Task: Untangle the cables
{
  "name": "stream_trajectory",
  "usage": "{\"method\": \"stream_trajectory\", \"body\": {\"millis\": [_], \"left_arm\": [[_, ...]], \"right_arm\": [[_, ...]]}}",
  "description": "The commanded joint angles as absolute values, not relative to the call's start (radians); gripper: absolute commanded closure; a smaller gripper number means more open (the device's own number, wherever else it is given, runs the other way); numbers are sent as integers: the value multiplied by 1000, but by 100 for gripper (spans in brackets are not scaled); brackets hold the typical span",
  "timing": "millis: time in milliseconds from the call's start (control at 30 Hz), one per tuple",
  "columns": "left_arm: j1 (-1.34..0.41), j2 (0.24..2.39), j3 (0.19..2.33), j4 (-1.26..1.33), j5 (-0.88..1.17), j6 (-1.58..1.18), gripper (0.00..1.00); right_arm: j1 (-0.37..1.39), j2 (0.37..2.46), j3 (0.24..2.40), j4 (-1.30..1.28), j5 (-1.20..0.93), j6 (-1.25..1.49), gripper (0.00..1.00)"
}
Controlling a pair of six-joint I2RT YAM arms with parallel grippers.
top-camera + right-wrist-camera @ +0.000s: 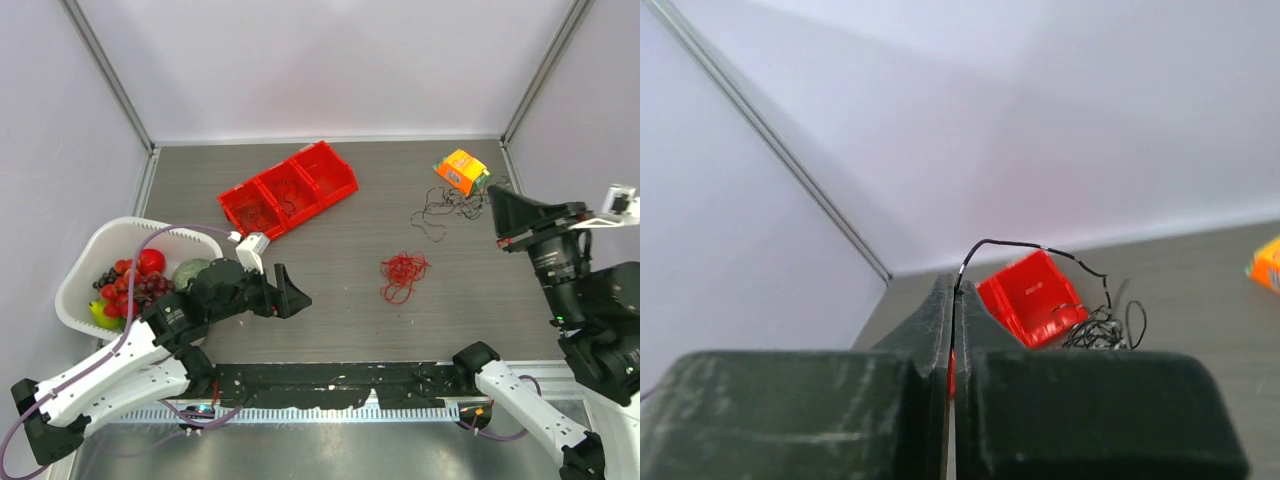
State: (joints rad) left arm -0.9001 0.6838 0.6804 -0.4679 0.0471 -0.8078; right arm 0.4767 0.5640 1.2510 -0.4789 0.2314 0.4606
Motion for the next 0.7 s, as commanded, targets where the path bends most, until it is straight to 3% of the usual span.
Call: {"method": "stream_trajectory", "body": {"millis": [0, 167, 433, 667], "left_arm": [[-897, 677, 718, -443, 35, -796, 16], [-897, 638, 712, -459, 34, -805, 16], [-897, 561, 692, -434, 26, -798, 16], [-897, 525, 675, -430, 11, -805, 21]], "right_arm": [[480, 623, 1341, -465, 247, 354, 99], [480, 647, 1234, -469, 223, 344, 99], [480, 807, 1183, -353, -407, 428, 99], [480, 828, 1072, -264, -500, 540, 99]]}}
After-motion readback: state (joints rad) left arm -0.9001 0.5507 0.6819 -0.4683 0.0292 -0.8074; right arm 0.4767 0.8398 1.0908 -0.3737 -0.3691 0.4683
